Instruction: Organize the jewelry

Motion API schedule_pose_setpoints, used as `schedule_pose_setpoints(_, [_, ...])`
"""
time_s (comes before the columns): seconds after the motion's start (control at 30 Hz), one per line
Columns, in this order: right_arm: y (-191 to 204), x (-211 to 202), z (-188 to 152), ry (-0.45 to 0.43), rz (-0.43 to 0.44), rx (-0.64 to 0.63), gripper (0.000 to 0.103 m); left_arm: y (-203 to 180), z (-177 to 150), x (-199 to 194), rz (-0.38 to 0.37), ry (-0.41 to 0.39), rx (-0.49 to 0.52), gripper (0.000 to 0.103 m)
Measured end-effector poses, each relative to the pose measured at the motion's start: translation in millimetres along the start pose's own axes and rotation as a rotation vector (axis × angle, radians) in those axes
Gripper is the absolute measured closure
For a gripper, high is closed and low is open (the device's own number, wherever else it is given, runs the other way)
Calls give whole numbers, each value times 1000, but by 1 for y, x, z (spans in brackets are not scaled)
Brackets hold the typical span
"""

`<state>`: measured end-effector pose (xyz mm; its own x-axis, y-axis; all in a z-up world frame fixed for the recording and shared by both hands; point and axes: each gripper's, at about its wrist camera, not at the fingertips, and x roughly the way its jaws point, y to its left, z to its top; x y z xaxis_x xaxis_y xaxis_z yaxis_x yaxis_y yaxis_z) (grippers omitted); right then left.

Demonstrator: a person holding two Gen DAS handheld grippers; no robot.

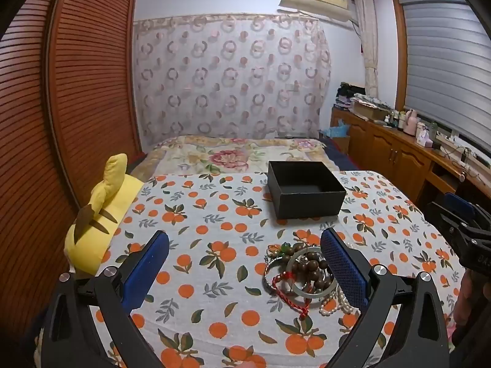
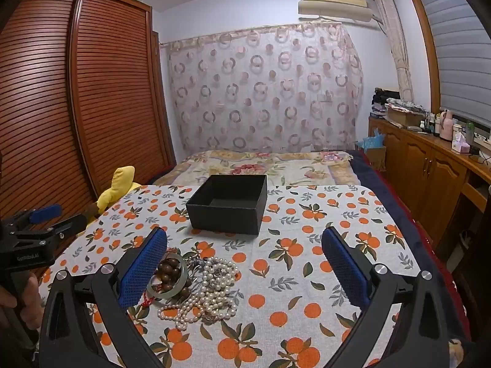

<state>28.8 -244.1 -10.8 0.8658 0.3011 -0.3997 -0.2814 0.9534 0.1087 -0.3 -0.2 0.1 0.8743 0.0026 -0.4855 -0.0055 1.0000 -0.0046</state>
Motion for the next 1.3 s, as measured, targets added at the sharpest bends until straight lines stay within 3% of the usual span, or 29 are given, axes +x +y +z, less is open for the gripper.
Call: schedule_pose_setpoints(1.3, [-1,-1,-1,-2,-1,0,2,-6,4,-12,-9,-12,8,8])
